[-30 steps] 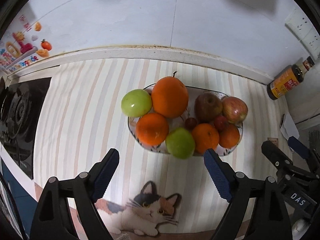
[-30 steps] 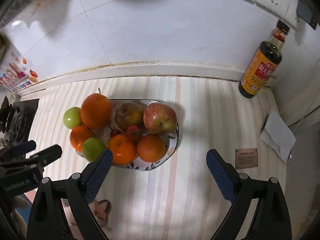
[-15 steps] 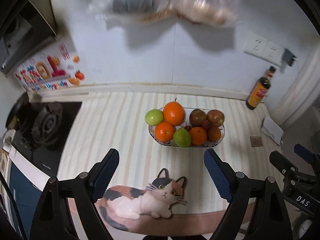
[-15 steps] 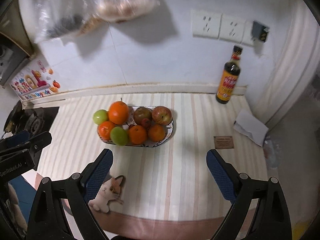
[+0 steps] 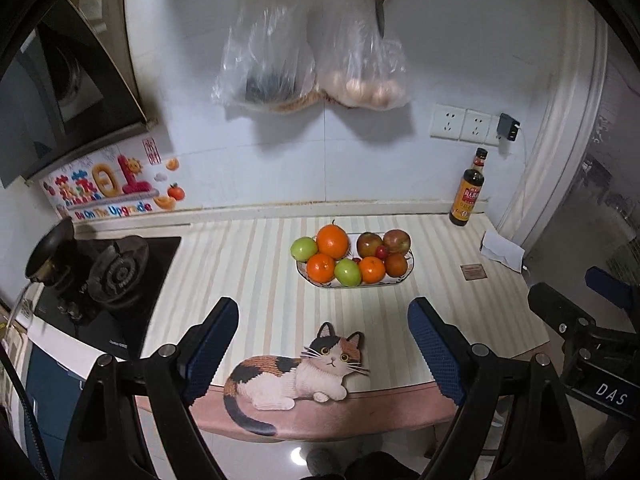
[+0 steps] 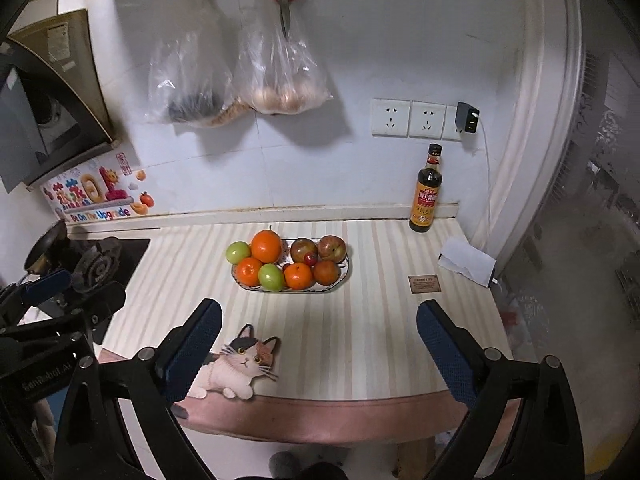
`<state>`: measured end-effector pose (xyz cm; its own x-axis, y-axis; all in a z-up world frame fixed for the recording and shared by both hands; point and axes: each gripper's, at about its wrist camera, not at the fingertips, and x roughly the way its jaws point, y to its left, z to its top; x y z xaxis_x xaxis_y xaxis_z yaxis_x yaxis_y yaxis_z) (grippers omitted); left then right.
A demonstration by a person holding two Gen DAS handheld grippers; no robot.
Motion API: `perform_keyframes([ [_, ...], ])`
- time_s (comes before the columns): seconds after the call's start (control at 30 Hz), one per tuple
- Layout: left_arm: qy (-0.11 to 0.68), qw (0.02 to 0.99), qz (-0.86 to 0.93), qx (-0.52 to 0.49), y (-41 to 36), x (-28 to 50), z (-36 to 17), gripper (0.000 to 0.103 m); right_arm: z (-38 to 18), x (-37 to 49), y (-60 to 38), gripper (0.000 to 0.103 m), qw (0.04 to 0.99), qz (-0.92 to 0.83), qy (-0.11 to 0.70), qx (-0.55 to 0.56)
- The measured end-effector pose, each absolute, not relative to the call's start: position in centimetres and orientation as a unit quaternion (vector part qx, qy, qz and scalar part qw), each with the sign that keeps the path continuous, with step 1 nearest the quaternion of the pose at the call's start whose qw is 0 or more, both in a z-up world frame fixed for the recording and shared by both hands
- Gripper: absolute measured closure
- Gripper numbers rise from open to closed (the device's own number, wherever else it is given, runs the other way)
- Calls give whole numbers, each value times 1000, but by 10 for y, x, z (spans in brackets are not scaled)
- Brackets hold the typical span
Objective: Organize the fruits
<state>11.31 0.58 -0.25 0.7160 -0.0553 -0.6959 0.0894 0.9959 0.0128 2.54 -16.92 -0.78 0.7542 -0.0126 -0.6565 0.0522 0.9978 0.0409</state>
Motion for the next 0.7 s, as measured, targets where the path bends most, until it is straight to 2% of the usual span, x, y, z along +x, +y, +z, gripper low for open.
perform_keyframes([
  [0.23, 359, 933, -30, 11, 6, 97, 8, 16, 5, 8, -174, 3, 943, -14, 332, 28],
  [0.7, 361, 932, -19, -9, 1, 105, 3, 16, -4, 32, -185, 3, 935, 1, 354, 28],
])
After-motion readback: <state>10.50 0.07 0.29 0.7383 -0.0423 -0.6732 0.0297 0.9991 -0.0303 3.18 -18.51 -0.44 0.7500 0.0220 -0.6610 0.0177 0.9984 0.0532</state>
